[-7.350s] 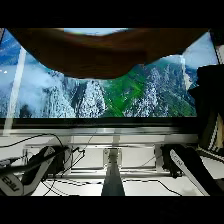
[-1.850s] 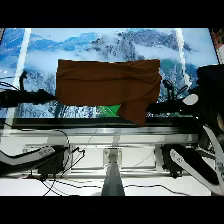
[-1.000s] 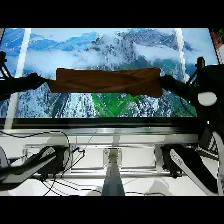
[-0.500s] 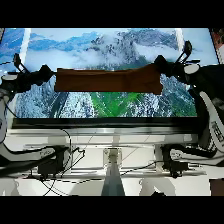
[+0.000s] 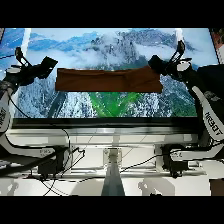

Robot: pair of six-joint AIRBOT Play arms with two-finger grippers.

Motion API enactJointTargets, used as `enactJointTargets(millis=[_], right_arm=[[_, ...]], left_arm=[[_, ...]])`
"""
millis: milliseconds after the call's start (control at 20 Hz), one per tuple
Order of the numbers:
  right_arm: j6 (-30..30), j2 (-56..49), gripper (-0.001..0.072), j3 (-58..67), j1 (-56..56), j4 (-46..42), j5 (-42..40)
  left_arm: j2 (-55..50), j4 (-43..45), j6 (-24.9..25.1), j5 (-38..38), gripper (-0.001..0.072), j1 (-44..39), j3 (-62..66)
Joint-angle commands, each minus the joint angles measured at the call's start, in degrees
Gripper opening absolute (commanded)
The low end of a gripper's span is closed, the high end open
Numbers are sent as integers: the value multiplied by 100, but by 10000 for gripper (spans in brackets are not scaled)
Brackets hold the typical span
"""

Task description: Fold the clothes and pants, and hang the long-sleeved shirts on hangers.

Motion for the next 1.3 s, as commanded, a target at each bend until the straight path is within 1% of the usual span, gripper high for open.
enactJointTargets(millis=[0, 50, 100, 200, 300, 400, 550, 700, 750, 800, 850, 900, 950, 1000, 1050, 1250], right_arm=[[-44, 24, 384, 11, -2, -796, 339], [-105, 35, 590, 11, -4, -1060, 437], [-116, 35, 711, 11, -4, -1268, 498], [-118, 35, 708, 11, -4, -1340, 595], [-116, 35, 705, 11, -2, -1325, 597], [-116, 35, 697, 11, 9, -1274, 605], [-118, 35, 694, 11, 9, -1266, 813], [-118, 35, 686, 11, 9, -1263, 1086], [-118, 35, 685, 11, 22, -1266, 1093], [-120, 35, 676, 13, 55, -1266, 1082], [-129, 35, 603, 17, 116, -1261, 1082], [-164, 35, 506, 55, 225, -1272, 1108], [-166, 35, 402, 127, 354, -1281, 1121], [-166, 35, 109, 243, 505, -1294, 1165], [-160, 35, 19, 391, 649, -1287, 1189], [-142, 22, 17, 960, 1325, -1285, 1187]], left_arm=[[-4, 911, 74, -907, 712, 304, 31], [-4, 1263, -76, -1176, 711, 442, 31], [-7, 1576, -304, -1429, 711, 588, 31], [-11, 1904, -391, -1810, 711, 804, 31], [-22, 2050, -389, -1884, 702, 850, 31], [-98, 2052, -387, -1930, 680, 791, 31], [-363, 2065, -356, -2031, 680, 553, 31], [-538, 1600, 249, -2004, 678, 267, 31], [-553, 1419, 260, -1888, 589, 184, 31], [-553, 1320, 264, -1762, 408, 114, 33], [-553, 1290, 264, -1694, 226, 50, 70], [-551, 1290, 262, -1698, 98, -2, 144], [-540, 1292, 267, -1810, 11, -24, 282], [-505, 1294, 262, -1969, 12, -46, 459], [-422, 1316, 262, -2247, 12, -50, 682], [321, 1497, 251, -3324, 11, -66, 1322]])
